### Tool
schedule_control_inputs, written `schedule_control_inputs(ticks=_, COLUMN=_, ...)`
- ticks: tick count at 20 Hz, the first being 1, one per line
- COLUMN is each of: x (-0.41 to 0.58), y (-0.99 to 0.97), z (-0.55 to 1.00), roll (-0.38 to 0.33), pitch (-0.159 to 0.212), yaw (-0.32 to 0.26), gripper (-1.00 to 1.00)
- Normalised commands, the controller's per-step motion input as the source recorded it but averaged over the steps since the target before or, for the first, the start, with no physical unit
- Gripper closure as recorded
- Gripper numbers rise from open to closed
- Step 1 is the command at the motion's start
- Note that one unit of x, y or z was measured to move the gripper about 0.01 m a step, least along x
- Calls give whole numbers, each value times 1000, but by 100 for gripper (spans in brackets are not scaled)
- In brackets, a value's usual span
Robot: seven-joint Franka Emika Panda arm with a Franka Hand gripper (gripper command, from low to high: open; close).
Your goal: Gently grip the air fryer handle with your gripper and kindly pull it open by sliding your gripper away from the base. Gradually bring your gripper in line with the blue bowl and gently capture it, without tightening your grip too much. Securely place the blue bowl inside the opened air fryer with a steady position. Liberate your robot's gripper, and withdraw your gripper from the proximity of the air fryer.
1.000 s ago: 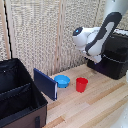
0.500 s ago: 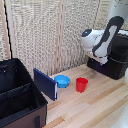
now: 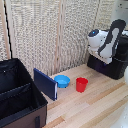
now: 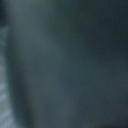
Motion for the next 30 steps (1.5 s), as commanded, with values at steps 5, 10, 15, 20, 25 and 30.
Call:
schedule_control_inputs(ticks=5, x=34, y=0, z=0, roll=0, pitch=7, yaw=-4, gripper=100)
schedule_control_inputs(ticks=10, x=54, y=-26, z=76, roll=45, pitch=32, yaw=-69, gripper=100)
schedule_control_inputs(ticks=15, x=-154, y=75, z=435, roll=128, pitch=56, yaw=-120, gripper=100)
schedule_control_inputs(ticks=20, x=-179, y=154, z=401, roll=211, pitch=13, yaw=-172, gripper=100)
schedule_control_inputs(ticks=25, x=-164, y=236, z=445, roll=208, pitch=0, yaw=-165, gripper=100)
schedule_control_inputs(ticks=30, x=-343, y=503, z=739, roll=138, pitch=-67, yaw=-84, gripper=100)
